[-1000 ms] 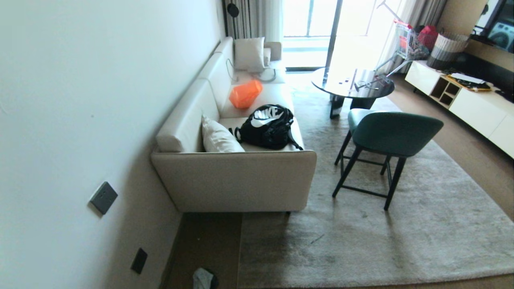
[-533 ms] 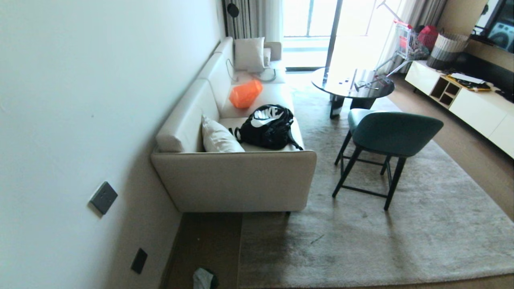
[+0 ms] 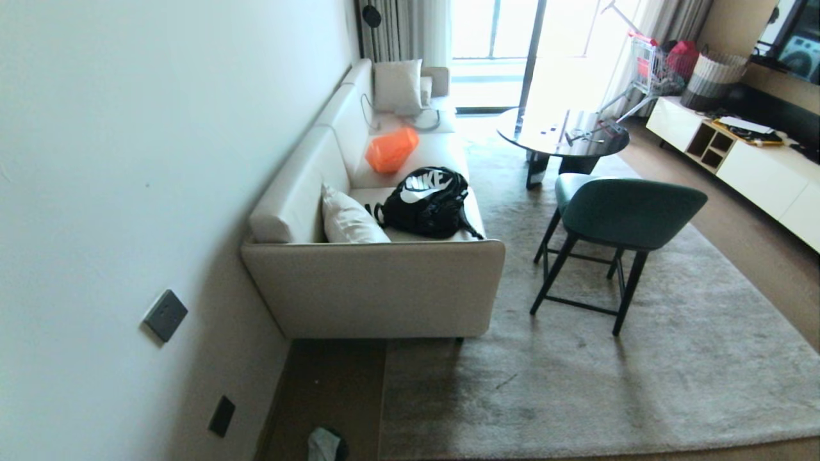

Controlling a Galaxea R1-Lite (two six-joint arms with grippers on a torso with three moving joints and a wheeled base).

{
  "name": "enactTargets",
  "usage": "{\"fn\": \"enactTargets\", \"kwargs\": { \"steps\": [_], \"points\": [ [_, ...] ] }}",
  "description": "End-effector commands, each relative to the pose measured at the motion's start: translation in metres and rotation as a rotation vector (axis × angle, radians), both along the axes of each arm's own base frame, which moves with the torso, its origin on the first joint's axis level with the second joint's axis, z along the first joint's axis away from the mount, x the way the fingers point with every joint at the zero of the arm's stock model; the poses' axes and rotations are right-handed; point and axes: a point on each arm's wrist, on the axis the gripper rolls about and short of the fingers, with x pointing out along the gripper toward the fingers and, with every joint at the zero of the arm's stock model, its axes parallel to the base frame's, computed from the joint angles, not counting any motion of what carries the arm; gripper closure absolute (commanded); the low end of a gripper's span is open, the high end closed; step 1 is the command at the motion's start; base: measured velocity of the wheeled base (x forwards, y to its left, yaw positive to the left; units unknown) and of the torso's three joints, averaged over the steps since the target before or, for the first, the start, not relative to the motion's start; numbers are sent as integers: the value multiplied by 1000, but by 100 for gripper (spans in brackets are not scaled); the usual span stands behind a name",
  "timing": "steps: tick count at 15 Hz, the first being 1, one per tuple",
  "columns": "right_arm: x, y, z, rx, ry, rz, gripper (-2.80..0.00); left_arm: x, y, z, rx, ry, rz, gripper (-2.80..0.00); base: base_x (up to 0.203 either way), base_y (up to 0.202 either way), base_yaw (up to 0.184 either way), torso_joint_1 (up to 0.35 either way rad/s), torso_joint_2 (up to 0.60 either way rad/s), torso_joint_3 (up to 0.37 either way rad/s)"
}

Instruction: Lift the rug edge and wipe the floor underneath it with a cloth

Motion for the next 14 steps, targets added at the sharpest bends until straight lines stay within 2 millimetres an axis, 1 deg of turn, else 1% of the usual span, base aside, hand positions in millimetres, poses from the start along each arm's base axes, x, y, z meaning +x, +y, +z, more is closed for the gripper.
{"fn": "enactTargets", "kwargs": {
  "steps": [1,14],
  "points": [
    [0,0,0,0,1,0,0,0,0,0,-1,-1,1,0,0,0,0,0,0,0],
    [0,0,0,2,1,-2,0,0,0,0,-1,-1,1,0,0,0,0,0,0,0]
  ]
}}
